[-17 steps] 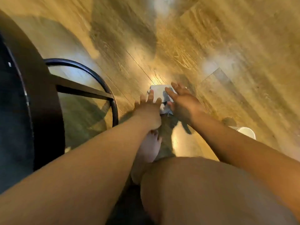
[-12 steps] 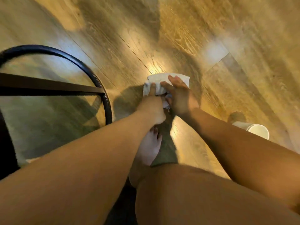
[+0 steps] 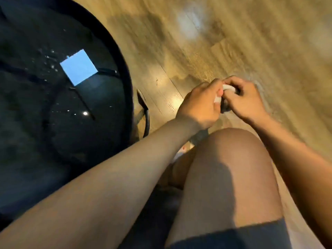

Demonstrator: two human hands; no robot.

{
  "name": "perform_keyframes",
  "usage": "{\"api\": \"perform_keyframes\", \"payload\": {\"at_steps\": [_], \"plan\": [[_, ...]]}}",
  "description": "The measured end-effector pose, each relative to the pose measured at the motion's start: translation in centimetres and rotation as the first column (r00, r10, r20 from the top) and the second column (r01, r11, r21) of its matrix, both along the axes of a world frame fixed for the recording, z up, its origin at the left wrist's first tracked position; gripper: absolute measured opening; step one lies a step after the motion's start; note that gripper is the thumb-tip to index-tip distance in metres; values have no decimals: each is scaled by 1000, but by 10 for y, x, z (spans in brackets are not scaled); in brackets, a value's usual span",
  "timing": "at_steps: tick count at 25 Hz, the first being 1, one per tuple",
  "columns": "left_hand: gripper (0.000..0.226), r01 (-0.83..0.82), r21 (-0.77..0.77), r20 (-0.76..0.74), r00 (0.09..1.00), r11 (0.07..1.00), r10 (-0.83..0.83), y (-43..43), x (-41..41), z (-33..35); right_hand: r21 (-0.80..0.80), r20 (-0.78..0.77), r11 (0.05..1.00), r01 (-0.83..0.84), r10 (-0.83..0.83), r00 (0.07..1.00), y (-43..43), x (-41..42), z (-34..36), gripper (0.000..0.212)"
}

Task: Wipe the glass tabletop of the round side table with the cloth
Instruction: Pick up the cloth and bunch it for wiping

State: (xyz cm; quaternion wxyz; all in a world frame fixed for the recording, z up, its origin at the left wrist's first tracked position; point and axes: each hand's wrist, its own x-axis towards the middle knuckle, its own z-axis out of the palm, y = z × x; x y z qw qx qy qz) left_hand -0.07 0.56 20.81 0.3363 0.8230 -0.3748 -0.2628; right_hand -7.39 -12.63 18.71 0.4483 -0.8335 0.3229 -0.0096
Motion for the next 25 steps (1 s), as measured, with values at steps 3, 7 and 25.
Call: {"api": "perform_keyframes", "payload": {"at_steps": [3, 7, 25], "plan": [[42, -249, -245, -129, 966, 937, 223, 69, 9, 91, 15, 110, 985, -173, 170, 979, 42, 11, 118, 4], [37, -535, -312, -557, 773, 785, 305, 187, 3, 159, 110, 317, 932, -345, 296, 901, 138, 16, 211, 15], [8, -938, -92, -857, 246, 335, 453, 455, -63, 108, 377, 86, 845, -378, 374, 923, 370, 18, 178, 23]]}}
